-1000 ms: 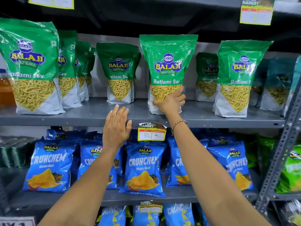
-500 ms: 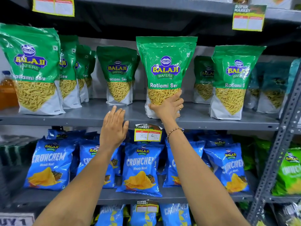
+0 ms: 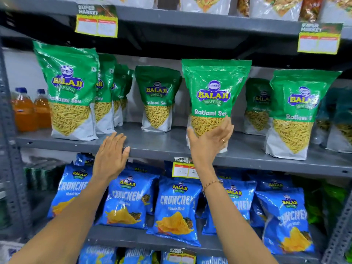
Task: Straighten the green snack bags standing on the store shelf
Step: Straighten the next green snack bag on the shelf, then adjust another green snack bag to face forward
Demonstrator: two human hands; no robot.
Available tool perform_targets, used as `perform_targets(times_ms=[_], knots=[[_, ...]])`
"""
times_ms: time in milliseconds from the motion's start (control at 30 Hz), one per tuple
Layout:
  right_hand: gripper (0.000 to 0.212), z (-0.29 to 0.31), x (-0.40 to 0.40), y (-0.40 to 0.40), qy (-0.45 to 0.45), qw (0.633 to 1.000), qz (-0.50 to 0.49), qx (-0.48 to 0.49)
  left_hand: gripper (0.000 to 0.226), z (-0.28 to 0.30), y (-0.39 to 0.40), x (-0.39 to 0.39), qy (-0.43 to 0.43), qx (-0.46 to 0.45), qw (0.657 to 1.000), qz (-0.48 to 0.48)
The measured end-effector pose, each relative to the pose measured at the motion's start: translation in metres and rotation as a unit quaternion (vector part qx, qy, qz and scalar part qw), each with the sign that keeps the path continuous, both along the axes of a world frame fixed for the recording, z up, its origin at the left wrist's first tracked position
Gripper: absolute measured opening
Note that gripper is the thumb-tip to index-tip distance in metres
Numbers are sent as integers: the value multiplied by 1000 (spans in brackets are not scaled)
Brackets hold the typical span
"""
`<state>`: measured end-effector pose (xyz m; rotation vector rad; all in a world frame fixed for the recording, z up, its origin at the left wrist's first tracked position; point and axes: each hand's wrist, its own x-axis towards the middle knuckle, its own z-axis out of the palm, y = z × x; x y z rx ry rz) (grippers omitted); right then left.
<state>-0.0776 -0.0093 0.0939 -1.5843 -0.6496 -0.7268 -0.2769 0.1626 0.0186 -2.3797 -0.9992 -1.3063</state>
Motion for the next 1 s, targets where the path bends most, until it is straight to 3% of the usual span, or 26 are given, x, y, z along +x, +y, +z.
perform_targets(times_ms=[100,200,300,433,667,1000], knots=[[62,0,-31,20,-161,984,39,67,57,-1,20,-26,7,3,1000,10],[50,1,-52,55,-202,970,136,-5,54,-6,34,-43,-4,14,1000,3],[67,9,-51,95,-112,967,190,-125,52,-7,46,-52,-16,34,999,-14],[107,24,-33,144,42,940,242,-238,50,-6,63,-56,-24,90,995,-43],[142,50,-23,207,232,928,243,-163,48,-21,86,-42,-68,180,981,-31],[138,49,-27,264,275,946,141,-96,46,-28,104,-33,-96,260,961,-19]])
